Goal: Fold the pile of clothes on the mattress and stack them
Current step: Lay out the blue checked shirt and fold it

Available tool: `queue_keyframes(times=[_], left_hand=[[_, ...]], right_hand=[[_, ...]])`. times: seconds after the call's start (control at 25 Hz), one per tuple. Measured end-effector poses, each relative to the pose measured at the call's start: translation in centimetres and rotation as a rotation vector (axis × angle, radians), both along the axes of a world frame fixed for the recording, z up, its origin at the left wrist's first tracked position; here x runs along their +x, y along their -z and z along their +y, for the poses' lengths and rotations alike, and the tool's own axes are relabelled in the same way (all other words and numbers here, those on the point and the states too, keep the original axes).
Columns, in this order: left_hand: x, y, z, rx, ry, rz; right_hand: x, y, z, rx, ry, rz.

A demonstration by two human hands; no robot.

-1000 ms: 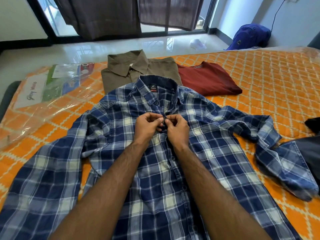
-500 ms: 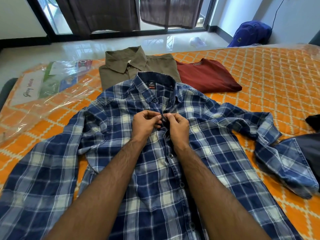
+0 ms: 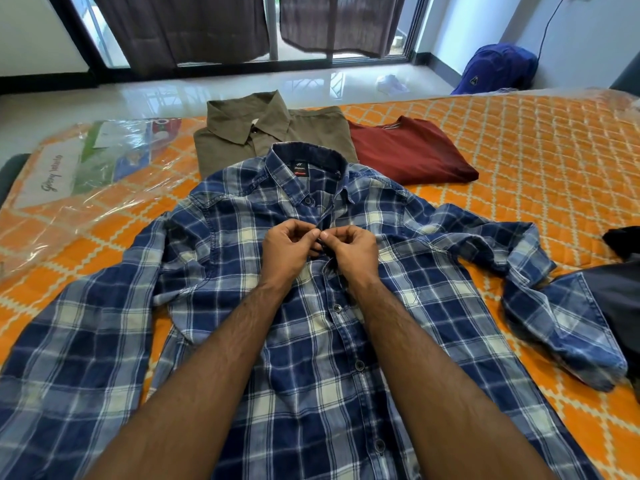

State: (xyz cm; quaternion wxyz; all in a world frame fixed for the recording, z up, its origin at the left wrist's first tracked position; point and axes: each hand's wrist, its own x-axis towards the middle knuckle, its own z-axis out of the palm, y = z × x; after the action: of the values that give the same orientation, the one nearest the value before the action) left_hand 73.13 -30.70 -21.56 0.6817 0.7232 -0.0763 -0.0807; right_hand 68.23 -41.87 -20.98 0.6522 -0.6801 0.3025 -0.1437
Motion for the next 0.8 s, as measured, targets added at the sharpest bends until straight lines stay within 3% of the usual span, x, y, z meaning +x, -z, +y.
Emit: queue_keyframes(times=[0.32,0.44,0.52,0.68,0.8], left_hand=[[-0.7,-0.5,-0.9,0.235,-0.119,-0.183],[-0.1,-1.3,-0.8,0.247,-0.044,-0.143],[1.2,-2.4,-0.6,0.304,0.066,-0.145],[4.5,-4.0,-0.7,0.601,0.130,-0.553],[6.3,-4.1,-0.8,0.752,0.212,-0.598]], right_hand=[[0.0,-0.5,0.6,-0.127,0.044,0.080],[0.3,-1.3,-0.1,-0.097,0.048,0.070],[1.0,-2.4,-0.4,-0.193,0.053,0.038],[3.7,-4.5,0.1,-0.540,0.114,0.067],[5.4,-3.4,-0.2,-0.338,0.179,0.039]])
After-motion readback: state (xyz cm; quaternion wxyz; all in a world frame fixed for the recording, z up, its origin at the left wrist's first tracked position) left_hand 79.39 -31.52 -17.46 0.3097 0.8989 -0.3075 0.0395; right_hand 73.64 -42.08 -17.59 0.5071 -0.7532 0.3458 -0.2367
